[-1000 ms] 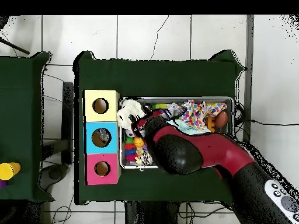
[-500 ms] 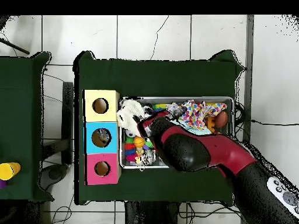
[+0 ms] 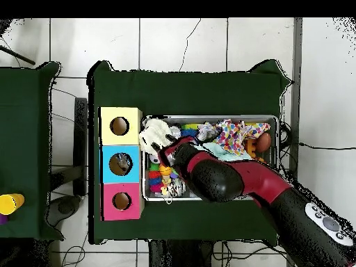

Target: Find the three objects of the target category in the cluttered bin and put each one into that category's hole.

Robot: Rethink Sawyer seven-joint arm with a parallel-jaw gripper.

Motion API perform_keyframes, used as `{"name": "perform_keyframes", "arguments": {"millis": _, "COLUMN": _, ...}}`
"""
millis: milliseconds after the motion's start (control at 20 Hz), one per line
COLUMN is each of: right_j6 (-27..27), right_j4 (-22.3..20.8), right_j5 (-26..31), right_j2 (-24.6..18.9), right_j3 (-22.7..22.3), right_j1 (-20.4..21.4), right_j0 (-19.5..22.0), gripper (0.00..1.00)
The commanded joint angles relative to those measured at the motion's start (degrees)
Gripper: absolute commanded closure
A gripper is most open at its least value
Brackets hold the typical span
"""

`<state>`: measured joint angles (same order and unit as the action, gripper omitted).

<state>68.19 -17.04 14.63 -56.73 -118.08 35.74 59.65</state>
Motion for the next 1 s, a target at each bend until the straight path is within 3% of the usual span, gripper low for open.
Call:
{"name": "perform_keyframes", "arguments": {"millis": 50, "right_j6": 0.21, "right_j4": -4.56, "right_j5": -2.04, "right_j2": -1.38, "right_j3": 4.81, "right_j1": -6.75, "right_j0": 2.23, "gripper": 0.00}}
{"name": "perform_keyframes", "arguments": {"millis": 700, "right_j6": -4.74, "right_j4": -4.87, "right_j5": 5.05, "right_j2": -9.14, "right_j3": 6.25, "right_j1": -15.89, "right_j0": 9.34, "gripper": 0.00}}
{"name": "perform_keyframes", "arguments": {"millis": 1000, "right_j6": -6.77, "right_j4": -7.64, "right_j5": 7.20, "right_j2": -7.67, "right_j3": 7.68, "right_j1": -16.05, "right_j0": 9.60, "gripper": 0.00}}
